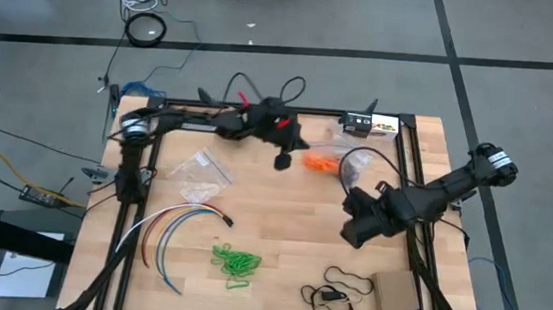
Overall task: Sort rubber bands
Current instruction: Close the transparent zip bag, then open the transparent zip bag
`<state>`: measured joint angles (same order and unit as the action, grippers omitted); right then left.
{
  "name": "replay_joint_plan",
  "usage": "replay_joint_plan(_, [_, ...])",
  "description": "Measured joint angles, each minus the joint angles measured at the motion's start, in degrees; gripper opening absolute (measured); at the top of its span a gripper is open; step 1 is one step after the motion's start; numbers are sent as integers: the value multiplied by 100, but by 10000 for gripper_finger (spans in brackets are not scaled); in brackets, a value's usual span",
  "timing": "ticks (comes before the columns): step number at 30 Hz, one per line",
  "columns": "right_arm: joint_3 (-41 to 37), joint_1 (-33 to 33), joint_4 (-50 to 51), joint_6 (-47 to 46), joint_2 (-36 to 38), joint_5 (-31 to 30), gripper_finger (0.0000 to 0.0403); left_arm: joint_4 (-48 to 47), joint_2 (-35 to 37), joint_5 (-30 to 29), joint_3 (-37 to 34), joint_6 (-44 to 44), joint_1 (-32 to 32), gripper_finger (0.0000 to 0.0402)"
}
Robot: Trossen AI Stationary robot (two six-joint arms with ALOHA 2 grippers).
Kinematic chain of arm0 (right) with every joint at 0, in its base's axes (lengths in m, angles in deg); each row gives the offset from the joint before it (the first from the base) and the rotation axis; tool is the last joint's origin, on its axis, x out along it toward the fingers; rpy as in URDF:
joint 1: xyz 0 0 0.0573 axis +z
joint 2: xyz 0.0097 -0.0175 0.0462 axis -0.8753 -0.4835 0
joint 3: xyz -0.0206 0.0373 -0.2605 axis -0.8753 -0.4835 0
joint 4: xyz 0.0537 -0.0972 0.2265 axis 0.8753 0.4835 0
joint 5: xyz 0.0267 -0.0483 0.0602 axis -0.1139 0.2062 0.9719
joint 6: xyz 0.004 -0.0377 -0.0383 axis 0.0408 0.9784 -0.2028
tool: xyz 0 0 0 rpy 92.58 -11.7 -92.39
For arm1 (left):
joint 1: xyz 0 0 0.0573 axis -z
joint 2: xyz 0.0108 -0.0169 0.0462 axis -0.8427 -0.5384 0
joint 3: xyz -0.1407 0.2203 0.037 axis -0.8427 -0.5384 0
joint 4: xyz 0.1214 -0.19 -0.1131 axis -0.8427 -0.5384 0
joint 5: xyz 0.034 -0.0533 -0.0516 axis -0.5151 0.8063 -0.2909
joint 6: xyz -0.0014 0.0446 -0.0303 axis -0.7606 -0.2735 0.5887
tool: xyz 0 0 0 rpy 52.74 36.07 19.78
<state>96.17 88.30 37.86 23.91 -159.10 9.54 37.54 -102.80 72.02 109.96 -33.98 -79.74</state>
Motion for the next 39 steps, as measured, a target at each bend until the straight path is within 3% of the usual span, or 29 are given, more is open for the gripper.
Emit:
replay_joint_plan(3, [-187,199,-284,-287,-2,-198,0,-783,-676,39,845,7,-133,54])
replay_joint_plan(8, [-365,449,-534,-532,-26,-554,0,-2153,-1306,-280,2040,8,-138,160])
replay_joint_plan(13, [-550,537,-547,-750,-26,-783,0,-2631,-1308,-1314,2657,1,-127,276])
replay_joint_plan(16, [-655,537,-579,-785,-26,-823,0,-3050,-1284,-2036,3138,-45,-171,325])
replay_joint_plan(20, [-700,537,-594,-787,-28,-968,0,-4402,-1263,-2509,3853,-358,-267,350])
replay_joint_plan(24, [-700,543,-600,-741,-28,-1136,0,-6248,-1257,-2861,4180,-438,-320,337])
replay_joint_plan(28, [-700,572,-597,-717,-28,-1327,0,-6486,-707,-2444,3197,28,-446,305])
replay_joint_plan(32, [-858,620,-780,-717,-28,-1638,0,-6495,-11,-2901,1949,174,-561,268])
replay_joint_plan(39, [-1770,297,-2037,-241,4,-2193,0,-5319,1465,-2783,-699,828,-663,234])
